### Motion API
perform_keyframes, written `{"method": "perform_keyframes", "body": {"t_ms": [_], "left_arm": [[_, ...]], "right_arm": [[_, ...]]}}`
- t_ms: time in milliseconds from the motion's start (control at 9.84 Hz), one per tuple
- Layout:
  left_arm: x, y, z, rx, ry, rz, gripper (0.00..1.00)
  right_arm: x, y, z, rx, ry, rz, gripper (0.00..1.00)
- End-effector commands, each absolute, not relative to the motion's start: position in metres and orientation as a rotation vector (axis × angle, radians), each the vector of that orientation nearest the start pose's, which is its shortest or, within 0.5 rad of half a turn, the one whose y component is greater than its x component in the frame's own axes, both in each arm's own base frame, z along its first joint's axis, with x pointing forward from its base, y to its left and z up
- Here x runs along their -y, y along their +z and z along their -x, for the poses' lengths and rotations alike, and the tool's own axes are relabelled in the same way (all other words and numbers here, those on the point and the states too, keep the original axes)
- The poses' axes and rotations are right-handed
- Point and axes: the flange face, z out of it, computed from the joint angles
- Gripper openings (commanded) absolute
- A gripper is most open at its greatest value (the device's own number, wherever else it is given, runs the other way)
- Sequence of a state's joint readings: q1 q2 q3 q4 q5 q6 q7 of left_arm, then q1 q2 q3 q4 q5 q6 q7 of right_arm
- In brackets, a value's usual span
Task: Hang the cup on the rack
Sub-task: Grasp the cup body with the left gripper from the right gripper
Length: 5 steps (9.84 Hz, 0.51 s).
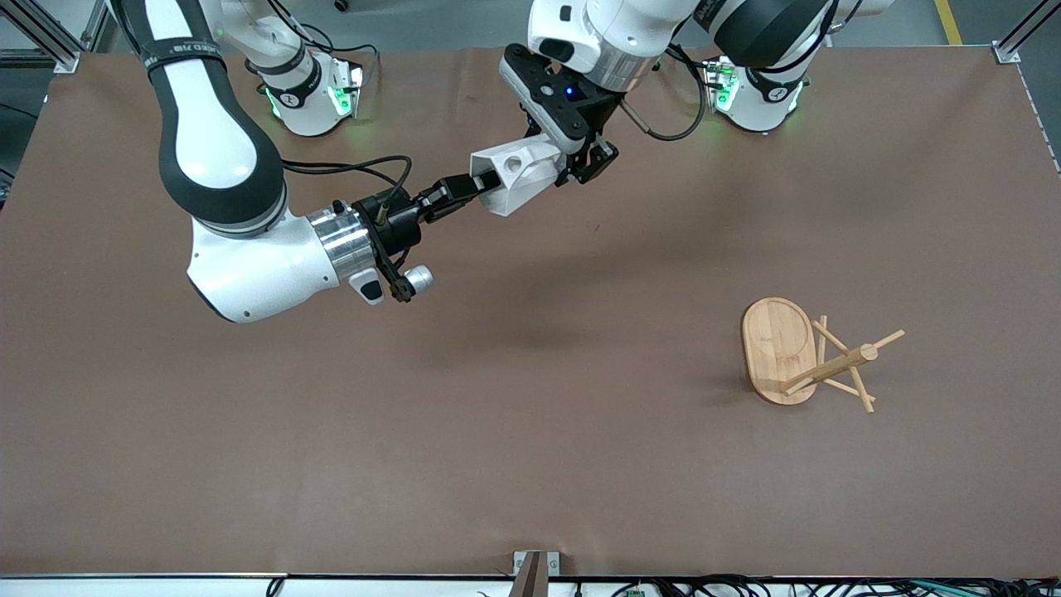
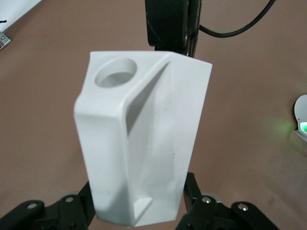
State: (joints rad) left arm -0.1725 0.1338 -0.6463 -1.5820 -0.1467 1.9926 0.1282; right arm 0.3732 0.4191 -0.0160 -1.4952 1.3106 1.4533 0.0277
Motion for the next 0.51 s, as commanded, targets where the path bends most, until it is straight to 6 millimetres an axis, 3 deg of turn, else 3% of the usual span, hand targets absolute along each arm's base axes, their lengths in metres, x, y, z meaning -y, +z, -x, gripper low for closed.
{"method": "perform_keyframes", "body": {"t_ms": [0, 203, 406], "left_arm": [[0.421, 0.587, -0.459, -1.328, -0.347, 3.14, 0.14], [0.408, 0.587, -0.47, -1.229, -0.344, 3.18, 0.13], [0.396, 0.585, -0.482, -1.182, -0.346, 3.192, 0.13]], "right_arm": [[-0.327, 0.503, -0.572, 0.169, 0.674, 1.855, 1.0], [-0.298, 0.504, -0.584, 0.174, 0.631, 1.98, 1.0], [-0.257, 0.502, -0.595, 0.15, 0.585, 2.118, 1.0]]}}
